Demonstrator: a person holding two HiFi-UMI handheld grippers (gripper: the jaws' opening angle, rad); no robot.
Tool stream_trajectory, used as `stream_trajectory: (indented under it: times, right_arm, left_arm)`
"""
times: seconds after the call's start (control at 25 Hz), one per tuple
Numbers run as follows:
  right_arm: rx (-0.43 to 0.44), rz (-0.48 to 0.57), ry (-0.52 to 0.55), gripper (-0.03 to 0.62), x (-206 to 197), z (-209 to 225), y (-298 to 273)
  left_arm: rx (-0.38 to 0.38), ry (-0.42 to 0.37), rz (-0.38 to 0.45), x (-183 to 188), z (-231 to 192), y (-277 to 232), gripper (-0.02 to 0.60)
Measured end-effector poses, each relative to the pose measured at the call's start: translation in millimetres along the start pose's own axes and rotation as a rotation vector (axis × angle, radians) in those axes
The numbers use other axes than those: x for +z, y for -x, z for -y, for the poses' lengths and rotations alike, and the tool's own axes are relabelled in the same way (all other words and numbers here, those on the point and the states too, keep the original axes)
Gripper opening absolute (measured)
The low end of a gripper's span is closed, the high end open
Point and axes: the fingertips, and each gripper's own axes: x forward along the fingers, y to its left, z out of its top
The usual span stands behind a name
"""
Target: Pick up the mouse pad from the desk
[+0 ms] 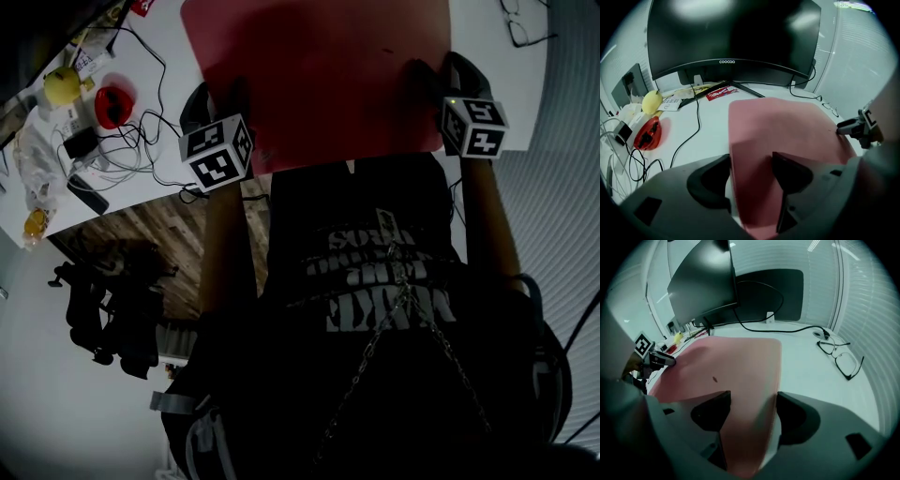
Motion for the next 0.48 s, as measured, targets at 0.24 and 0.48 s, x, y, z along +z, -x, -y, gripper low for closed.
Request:
stream_trajectory:
  times: [0.24, 0.48]
  right_arm:
    - [-0.020, -0.062, -0.005, 0.270, 0.6, -2.1, -2.6]
    - [0.044, -0.085, -0.049, 0.073, 4.1, -28.4, -0.2]
  left_arm:
    - [-0.004, -0.027, -0.024, -1.2, 1.0, -1.6, 0.270]
    - [-0.054, -0.064, -0.127, 0.7, 13.0, -4.1, 0.167]
